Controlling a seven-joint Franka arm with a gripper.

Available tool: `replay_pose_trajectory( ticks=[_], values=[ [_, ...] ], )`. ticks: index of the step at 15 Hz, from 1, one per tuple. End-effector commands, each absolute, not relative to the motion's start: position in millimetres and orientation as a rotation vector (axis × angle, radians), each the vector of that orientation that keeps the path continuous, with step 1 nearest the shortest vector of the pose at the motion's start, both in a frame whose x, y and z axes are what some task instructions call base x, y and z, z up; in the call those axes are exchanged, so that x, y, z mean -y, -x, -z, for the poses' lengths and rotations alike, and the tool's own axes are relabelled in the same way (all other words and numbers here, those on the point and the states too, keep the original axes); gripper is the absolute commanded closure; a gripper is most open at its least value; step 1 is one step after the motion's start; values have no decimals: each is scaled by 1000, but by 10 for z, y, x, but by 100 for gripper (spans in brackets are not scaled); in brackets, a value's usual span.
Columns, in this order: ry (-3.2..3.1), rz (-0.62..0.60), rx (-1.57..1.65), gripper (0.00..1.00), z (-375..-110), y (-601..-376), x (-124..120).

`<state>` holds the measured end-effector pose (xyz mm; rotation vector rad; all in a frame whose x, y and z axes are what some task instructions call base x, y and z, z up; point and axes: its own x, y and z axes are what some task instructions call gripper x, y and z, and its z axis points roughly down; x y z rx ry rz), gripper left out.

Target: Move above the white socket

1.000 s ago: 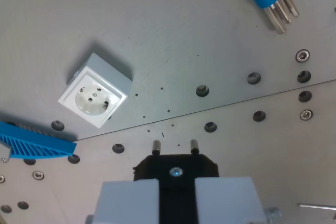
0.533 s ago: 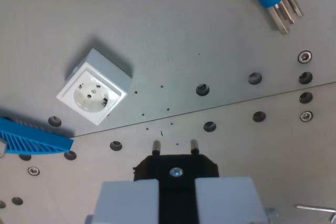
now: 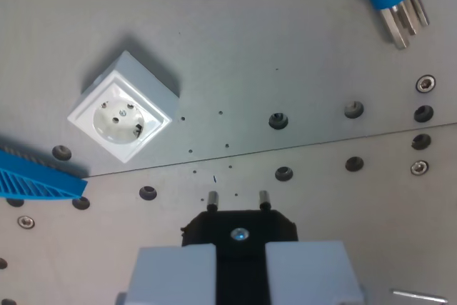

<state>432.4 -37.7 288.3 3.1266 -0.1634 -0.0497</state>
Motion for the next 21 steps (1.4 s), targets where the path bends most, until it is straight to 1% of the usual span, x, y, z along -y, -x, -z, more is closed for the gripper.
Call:
replay_pose_trajectory(
  ticks=[1, 5, 9, 21],
  values=[
    [-3130, -93, -139, 100, -2715, -4253, 297],
    [-3124, -98, -271, 100, -2537, -4205, 201],
    [-3106, -68, -413, 100, -2374, -4163, 113],
    [-3019, -70, -785, 100, -1797, -3992, -203]
  ],
)
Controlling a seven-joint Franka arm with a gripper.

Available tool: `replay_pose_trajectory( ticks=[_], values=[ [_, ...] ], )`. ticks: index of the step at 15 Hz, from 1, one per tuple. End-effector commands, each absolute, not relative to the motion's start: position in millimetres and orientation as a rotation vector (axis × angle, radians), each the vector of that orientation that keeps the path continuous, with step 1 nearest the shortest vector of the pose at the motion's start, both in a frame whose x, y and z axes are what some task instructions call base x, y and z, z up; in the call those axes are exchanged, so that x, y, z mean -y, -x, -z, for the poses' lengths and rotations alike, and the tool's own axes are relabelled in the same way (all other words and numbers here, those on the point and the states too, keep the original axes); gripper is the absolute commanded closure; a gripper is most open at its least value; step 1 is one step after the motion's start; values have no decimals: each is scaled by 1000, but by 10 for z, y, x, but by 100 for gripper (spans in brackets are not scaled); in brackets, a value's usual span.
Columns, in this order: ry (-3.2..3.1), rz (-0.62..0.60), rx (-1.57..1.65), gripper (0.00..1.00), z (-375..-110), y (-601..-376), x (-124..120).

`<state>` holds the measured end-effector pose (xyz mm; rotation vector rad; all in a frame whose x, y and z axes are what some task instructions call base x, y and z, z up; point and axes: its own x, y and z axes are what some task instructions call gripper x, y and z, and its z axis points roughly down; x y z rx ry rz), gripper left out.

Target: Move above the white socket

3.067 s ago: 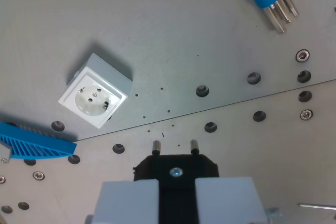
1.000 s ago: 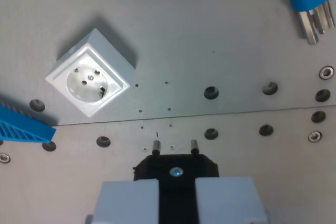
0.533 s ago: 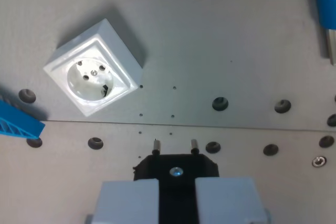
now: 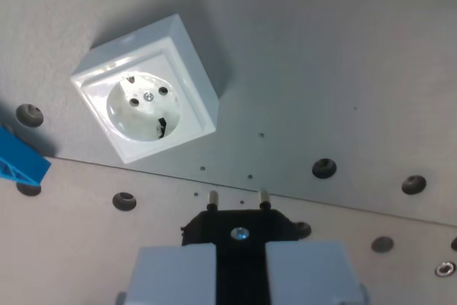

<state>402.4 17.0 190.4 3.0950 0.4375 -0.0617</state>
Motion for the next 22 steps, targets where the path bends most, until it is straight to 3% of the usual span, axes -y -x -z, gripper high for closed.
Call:
replay_pose_trajectory(
  ticks=[1, 12, 22],
  values=[
    [-3011, -70, -810, 100, -1754, -3980, -227],
    [-2951, -81, -954, 100, -1326, -3862, -461],
    [-2940, -86, -950, 100, -1148, -3801, -566]
  ],
)
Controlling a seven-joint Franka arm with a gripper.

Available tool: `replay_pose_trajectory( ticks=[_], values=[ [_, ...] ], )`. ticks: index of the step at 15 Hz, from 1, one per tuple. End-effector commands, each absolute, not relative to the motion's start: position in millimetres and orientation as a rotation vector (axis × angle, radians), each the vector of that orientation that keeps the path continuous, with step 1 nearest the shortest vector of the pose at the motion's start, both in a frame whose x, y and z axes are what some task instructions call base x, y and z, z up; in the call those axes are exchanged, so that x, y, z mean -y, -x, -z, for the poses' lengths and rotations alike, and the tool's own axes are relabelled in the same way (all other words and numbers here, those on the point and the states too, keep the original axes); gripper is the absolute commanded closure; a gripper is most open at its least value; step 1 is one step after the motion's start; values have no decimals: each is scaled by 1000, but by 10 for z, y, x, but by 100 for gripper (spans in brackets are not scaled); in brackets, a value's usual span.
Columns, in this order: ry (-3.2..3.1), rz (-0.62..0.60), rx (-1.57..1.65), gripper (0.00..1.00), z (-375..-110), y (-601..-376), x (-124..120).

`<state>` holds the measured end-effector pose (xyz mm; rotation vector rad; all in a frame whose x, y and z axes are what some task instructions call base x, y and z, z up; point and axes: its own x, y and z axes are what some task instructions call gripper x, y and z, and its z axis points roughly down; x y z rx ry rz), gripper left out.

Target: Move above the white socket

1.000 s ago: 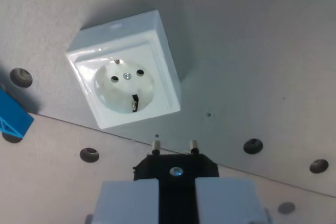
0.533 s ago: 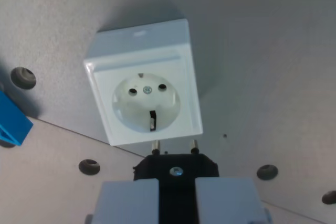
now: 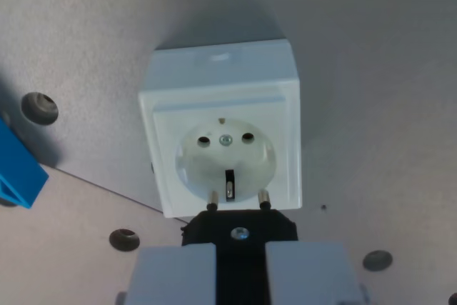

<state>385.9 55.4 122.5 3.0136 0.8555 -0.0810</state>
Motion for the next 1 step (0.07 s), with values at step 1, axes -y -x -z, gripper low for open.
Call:
replay_pose_trajectory(
  ticks=[1],
  values=[
    [-2942, -86, -942, 100, -1139, -3797, -572]
  ],
)
